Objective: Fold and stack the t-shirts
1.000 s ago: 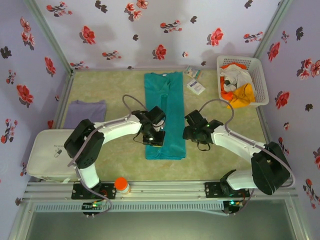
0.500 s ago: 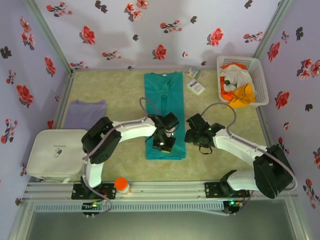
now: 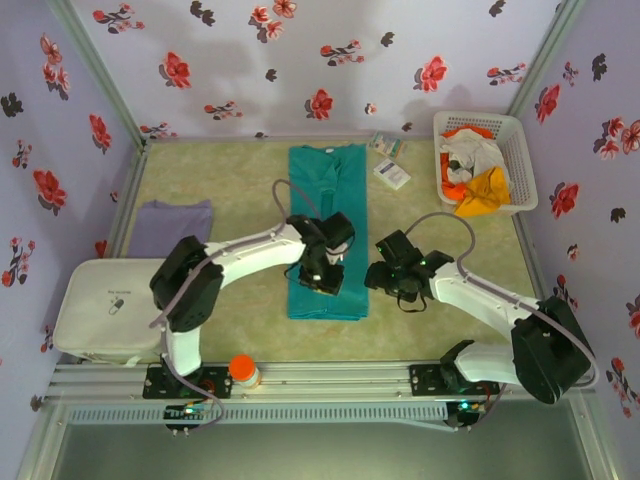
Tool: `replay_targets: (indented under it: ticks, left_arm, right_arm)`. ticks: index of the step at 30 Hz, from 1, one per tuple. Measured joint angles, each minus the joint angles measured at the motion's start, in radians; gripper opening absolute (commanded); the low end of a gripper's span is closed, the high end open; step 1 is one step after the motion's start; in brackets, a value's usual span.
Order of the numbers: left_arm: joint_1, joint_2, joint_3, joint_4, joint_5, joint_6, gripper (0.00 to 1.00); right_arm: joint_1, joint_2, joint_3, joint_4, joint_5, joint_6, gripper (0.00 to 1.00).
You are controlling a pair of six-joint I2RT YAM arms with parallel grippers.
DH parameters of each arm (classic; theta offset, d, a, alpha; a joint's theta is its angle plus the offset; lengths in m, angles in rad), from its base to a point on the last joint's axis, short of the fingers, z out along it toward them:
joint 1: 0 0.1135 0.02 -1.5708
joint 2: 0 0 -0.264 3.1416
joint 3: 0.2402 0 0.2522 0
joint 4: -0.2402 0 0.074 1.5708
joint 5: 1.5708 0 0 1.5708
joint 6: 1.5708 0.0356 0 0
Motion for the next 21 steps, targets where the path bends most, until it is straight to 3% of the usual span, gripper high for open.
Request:
replay_targets:
  ticks: [5,12,21]
  left_arm:
    - [0.08,-0.122,-0.029,-0.019,0.0,0.043,0.39]
    - [0.212,-0.252,-0.312,0.007,0.031,0.049,0.5]
    - [0.221,-0.362,-0.57,0.171,0.152,-0.043,0.58]
  right_arm:
    - [0.0,0.006,-0.02,0.03,-0.085,0.028,0.69]
    - [0.002,0.066,-0.024,0.045,-0.174,0.042,0.66]
    - [0.056,0.147,-0.003,0.032,-0.202,0.048,0.58]
